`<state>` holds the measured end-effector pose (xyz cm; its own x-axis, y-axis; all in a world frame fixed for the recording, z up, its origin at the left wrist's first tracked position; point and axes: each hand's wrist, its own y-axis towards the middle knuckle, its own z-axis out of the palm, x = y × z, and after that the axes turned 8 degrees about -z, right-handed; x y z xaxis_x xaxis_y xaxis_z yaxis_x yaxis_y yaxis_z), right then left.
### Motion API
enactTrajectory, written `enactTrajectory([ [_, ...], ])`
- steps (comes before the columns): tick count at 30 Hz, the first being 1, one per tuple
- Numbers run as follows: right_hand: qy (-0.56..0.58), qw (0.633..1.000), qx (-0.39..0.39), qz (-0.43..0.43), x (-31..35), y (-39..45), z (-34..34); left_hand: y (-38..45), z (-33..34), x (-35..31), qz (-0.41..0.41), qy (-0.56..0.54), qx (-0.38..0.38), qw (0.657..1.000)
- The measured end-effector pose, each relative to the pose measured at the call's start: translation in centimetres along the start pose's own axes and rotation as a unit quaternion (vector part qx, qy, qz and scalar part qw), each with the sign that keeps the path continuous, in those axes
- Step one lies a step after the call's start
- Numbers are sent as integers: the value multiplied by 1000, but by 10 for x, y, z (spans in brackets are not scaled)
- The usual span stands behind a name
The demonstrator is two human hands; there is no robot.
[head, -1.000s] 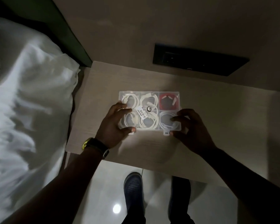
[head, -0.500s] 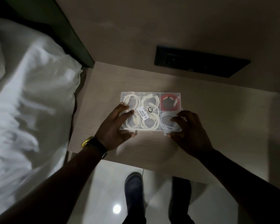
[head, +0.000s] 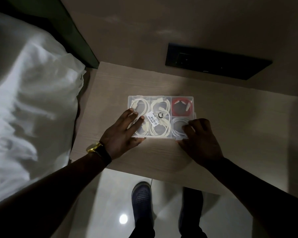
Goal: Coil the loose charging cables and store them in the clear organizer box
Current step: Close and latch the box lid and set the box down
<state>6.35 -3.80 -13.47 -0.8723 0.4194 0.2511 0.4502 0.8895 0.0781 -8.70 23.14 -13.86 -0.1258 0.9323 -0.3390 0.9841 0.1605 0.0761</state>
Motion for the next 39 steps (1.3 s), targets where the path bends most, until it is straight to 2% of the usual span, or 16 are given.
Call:
enactTrajectory([
  [4,-11,1000,-7,-14,-3,0,3,0,4,-1,16,48,-2,999],
  [9,23,1000,-20,4,-2,0,-1,1,1,-2,15,53,12,998],
  [15,13,999,-46,-8,-4,-2,13,3,16,-4,23,91,-7,996],
  [20,50,998,-29,25,-5,2,8,4,20,-2,-3,-3,0,1000],
  [24,77,996,-22,49,-5,3,3,4,12,6,6,-75,20,997],
  [30,107,991,-46,67,-2,-4,4,2,15,4,-40,-134,1,990],
  [34,142,984,-65,80,-2,-1,5,3,18,4,-37,-124,-28,991],
  [39,74,994,-55,66,-3,-2,14,-1,26,1,-30,-54,-49,997],
])
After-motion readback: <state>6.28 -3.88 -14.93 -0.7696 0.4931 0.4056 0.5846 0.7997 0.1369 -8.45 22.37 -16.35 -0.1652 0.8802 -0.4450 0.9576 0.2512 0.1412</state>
